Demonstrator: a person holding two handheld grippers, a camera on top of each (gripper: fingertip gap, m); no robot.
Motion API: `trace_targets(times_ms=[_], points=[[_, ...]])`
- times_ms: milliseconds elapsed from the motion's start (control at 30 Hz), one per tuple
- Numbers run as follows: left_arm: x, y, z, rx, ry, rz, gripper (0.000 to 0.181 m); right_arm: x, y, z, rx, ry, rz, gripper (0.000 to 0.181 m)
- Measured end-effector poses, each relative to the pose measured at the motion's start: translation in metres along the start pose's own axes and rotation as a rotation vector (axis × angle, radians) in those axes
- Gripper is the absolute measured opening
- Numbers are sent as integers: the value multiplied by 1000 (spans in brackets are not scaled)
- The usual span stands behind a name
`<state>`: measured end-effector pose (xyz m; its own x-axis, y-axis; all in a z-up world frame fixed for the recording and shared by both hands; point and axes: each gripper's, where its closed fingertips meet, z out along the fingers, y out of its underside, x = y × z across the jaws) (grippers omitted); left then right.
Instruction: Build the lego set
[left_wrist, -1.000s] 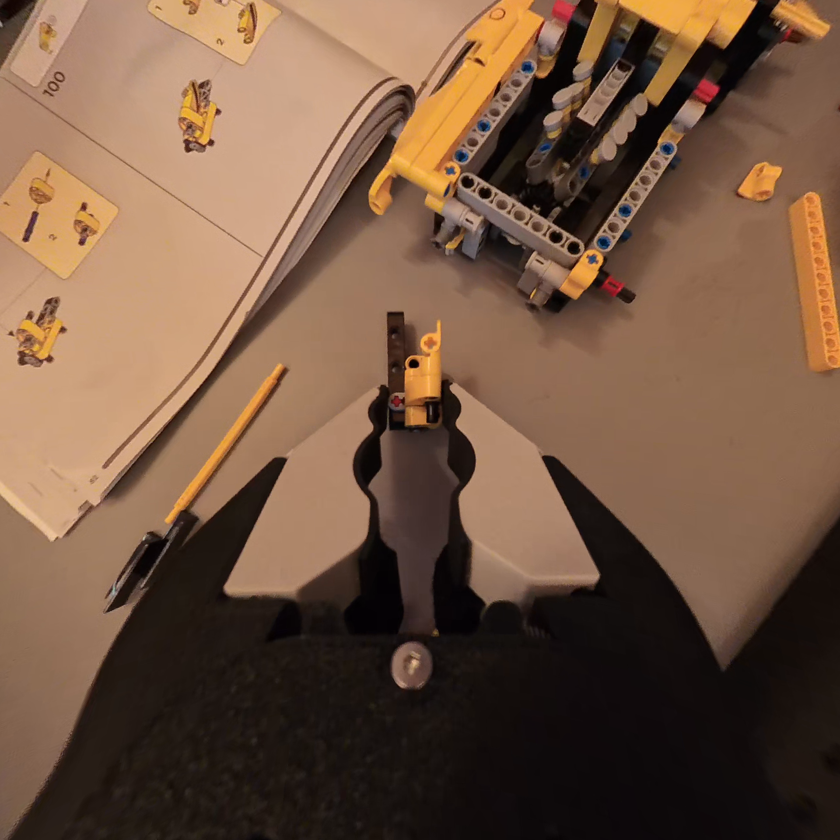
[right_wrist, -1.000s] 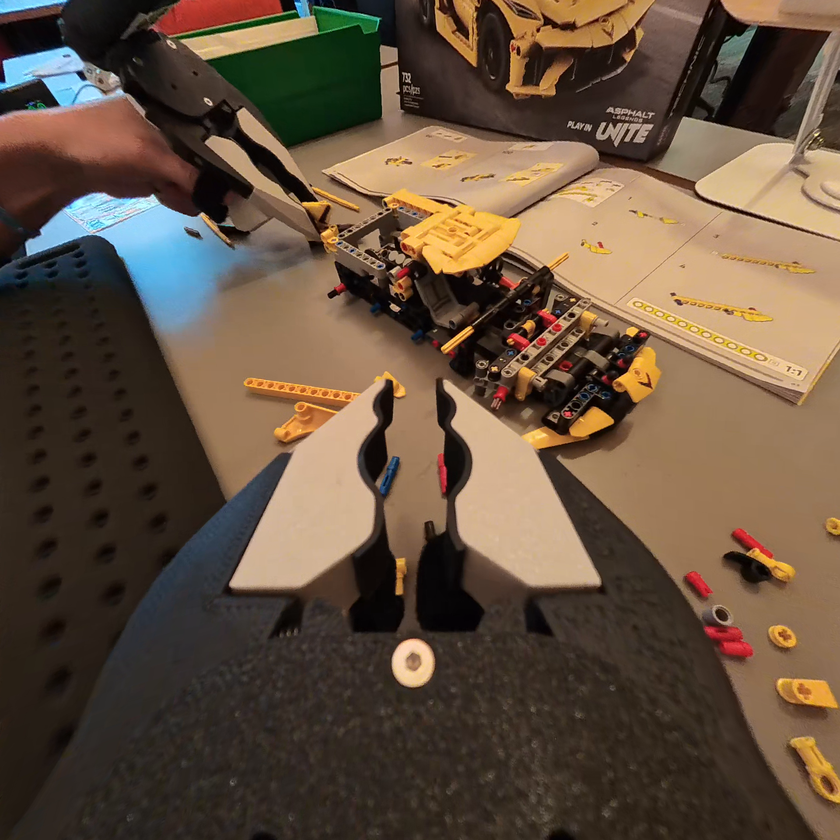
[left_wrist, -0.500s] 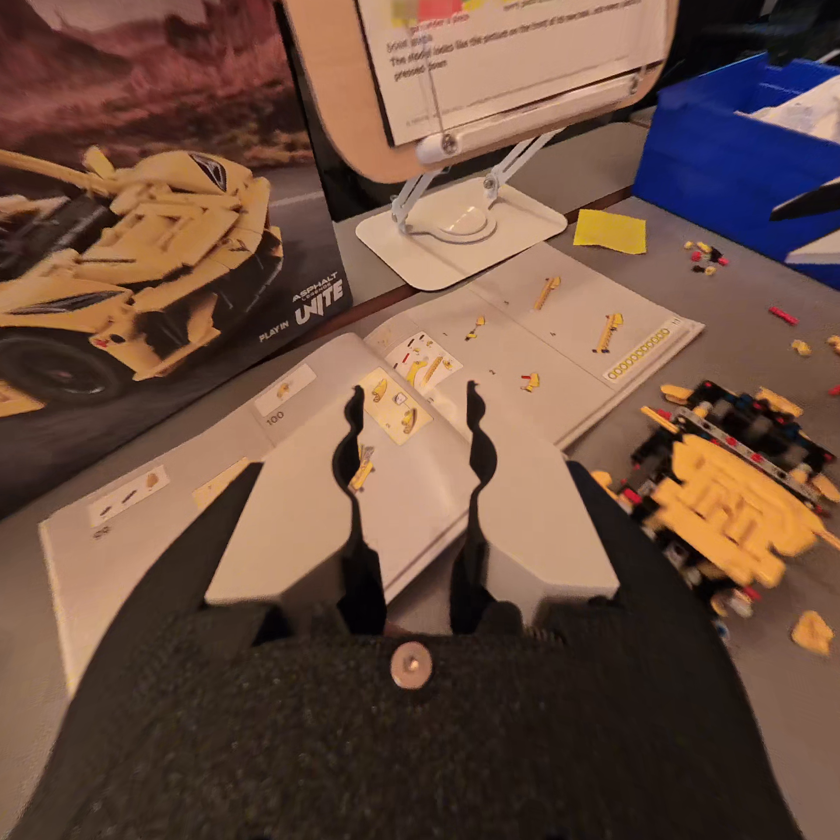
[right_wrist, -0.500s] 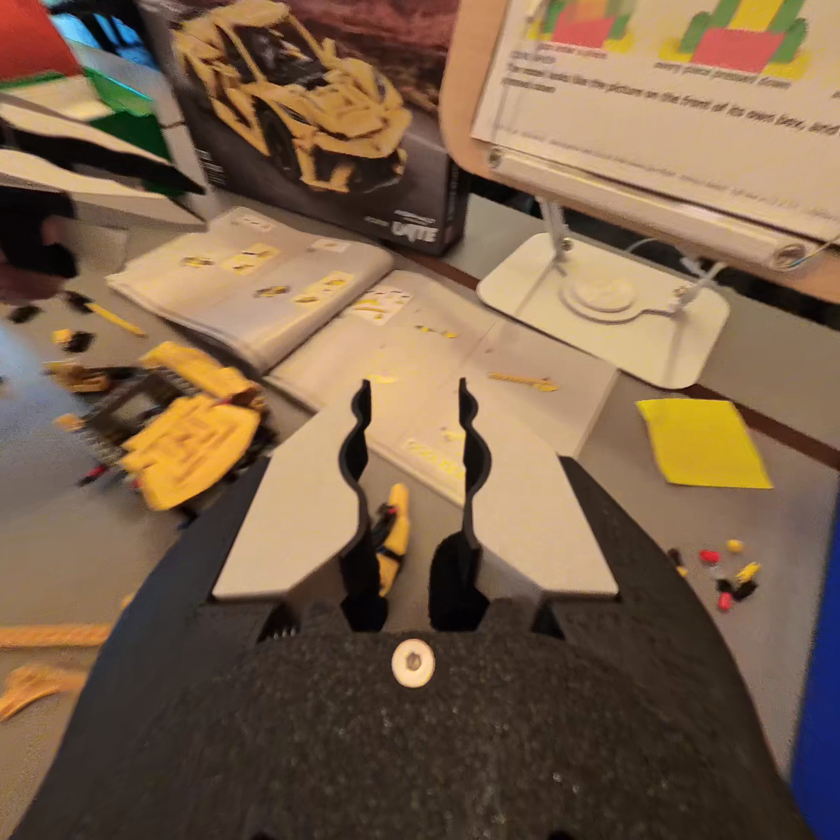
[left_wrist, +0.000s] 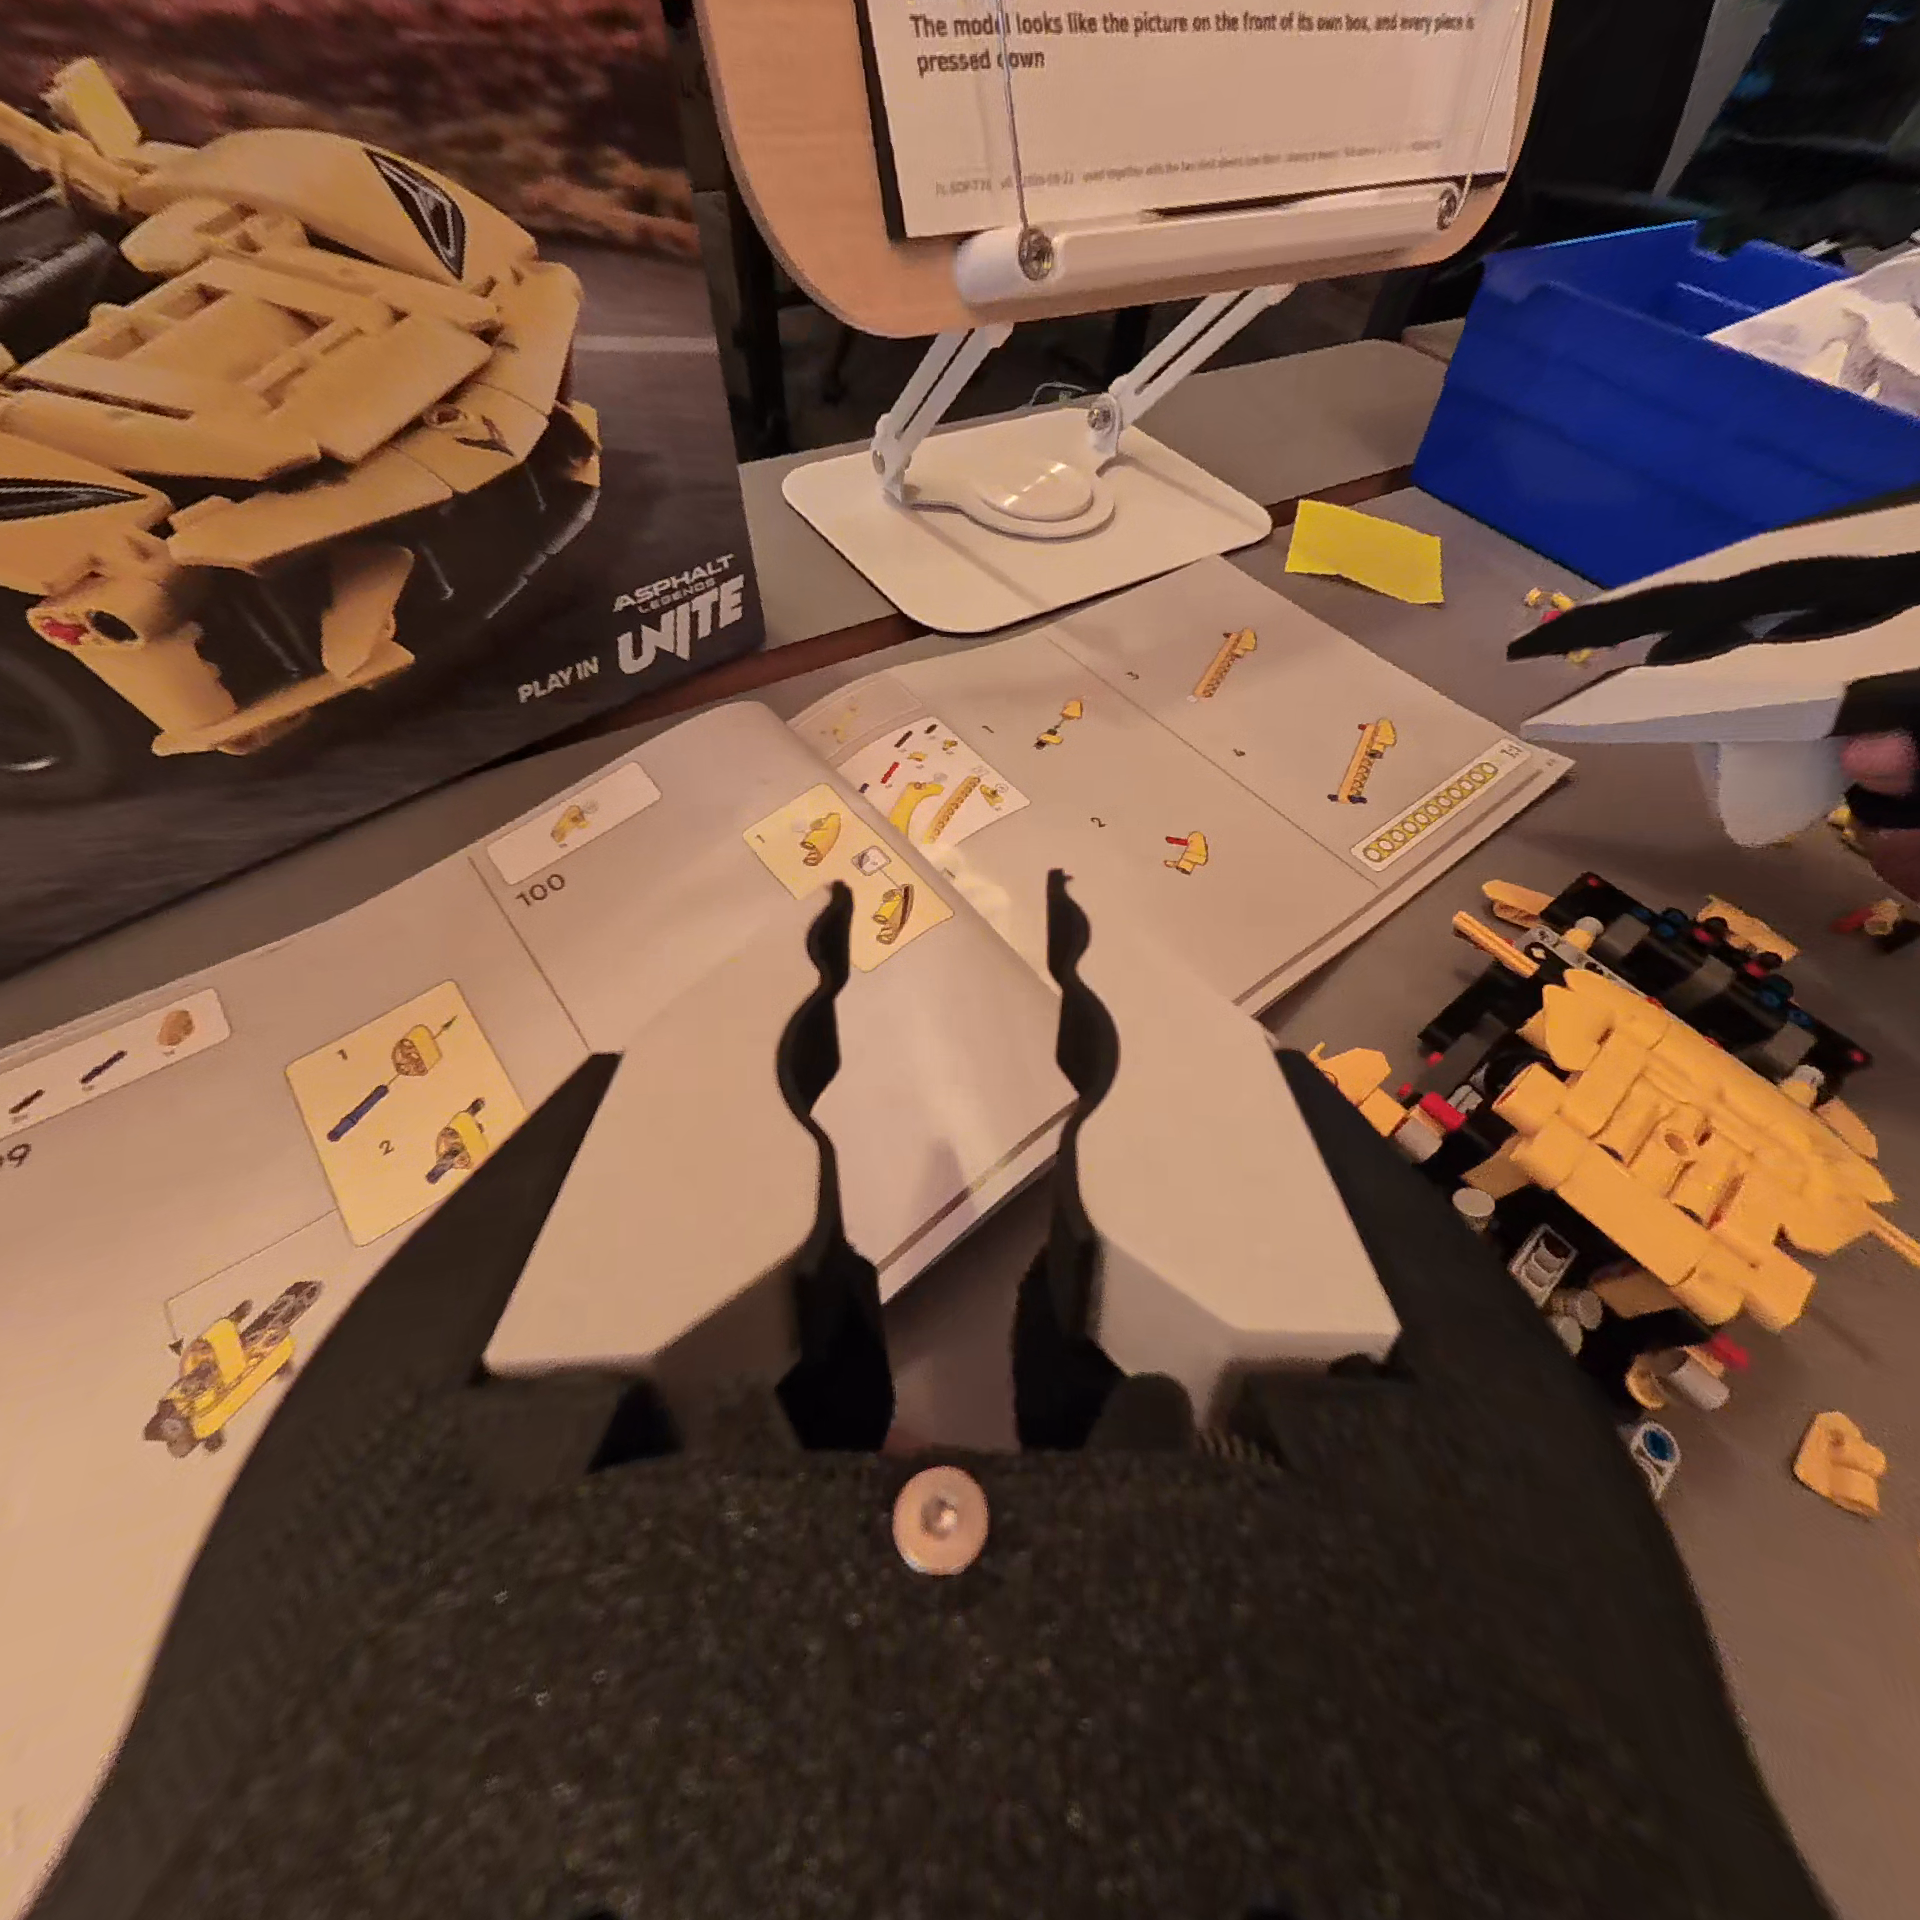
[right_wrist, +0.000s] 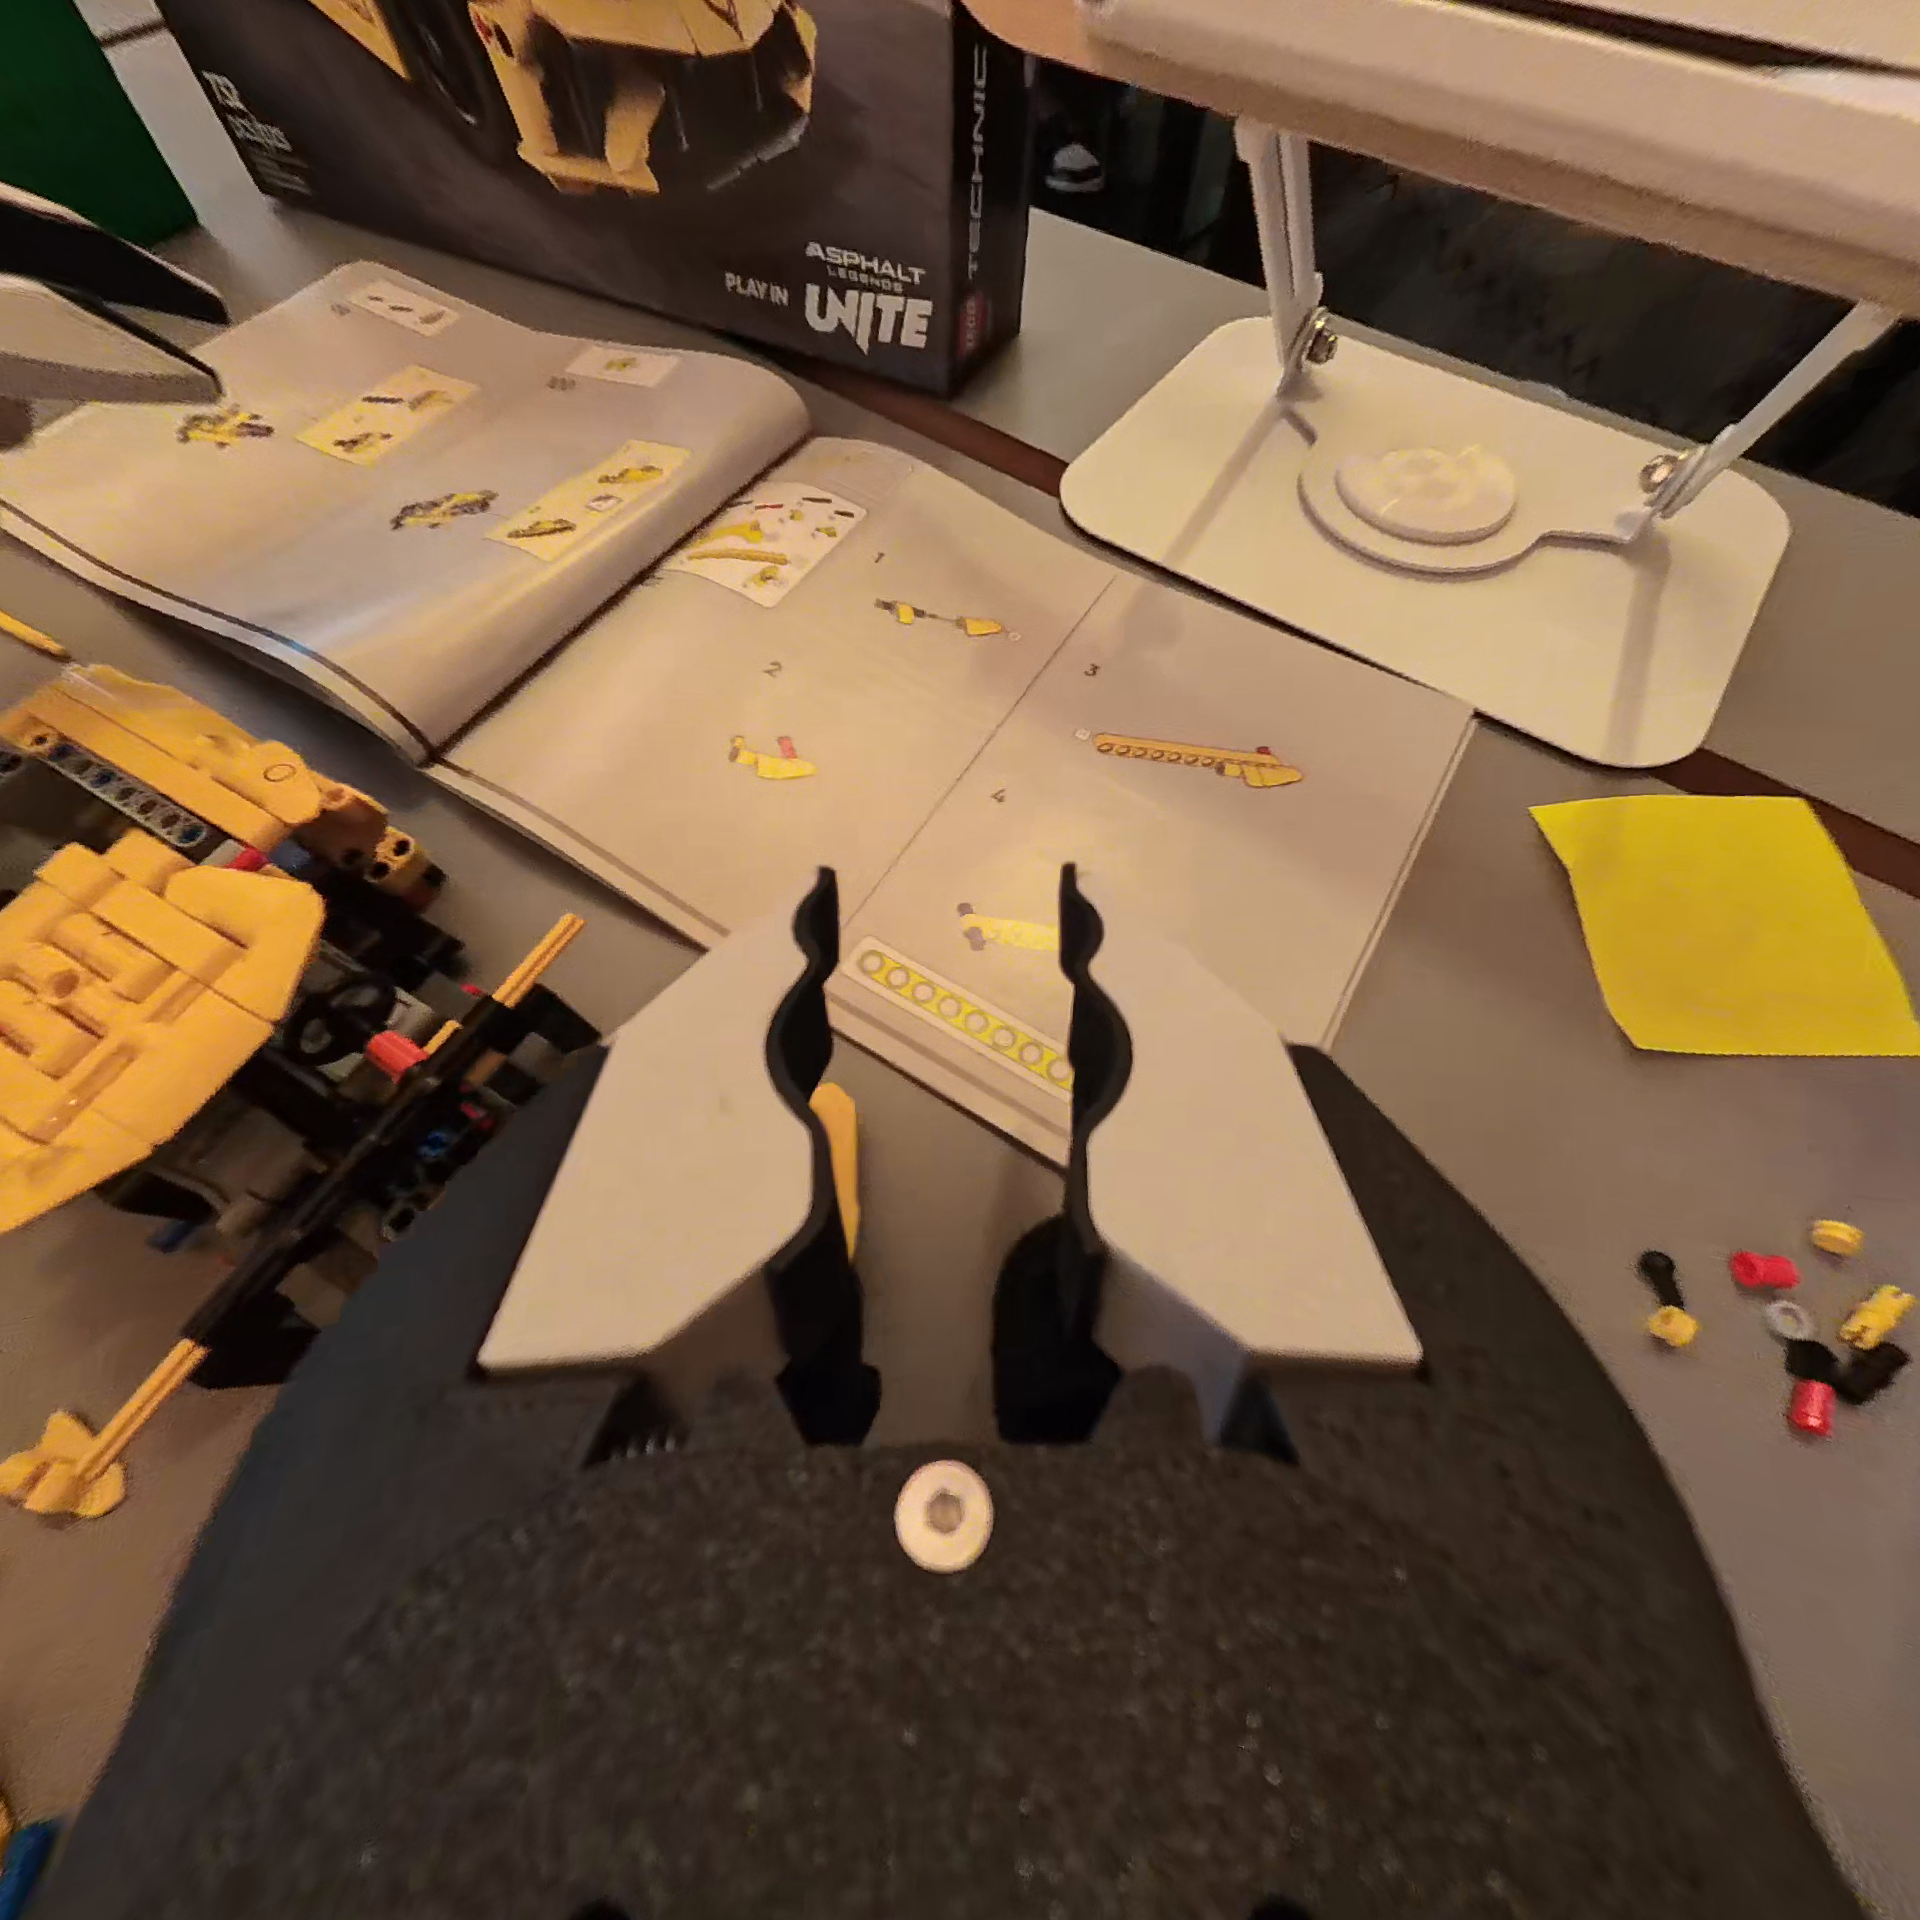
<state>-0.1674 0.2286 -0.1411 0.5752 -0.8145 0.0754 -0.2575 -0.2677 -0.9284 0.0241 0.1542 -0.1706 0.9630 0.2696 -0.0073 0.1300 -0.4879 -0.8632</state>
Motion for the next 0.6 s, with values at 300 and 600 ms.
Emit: trace_targets(times_ms=[300, 600], points=[[-4, -7, -5, 37, -24, -7, 33, -83, 0, -73, 41, -330, -8, 29], [-6, -6, -4, 28, -36, 27, 32, -138, 139, -153, -392, -421, -155, 23]])
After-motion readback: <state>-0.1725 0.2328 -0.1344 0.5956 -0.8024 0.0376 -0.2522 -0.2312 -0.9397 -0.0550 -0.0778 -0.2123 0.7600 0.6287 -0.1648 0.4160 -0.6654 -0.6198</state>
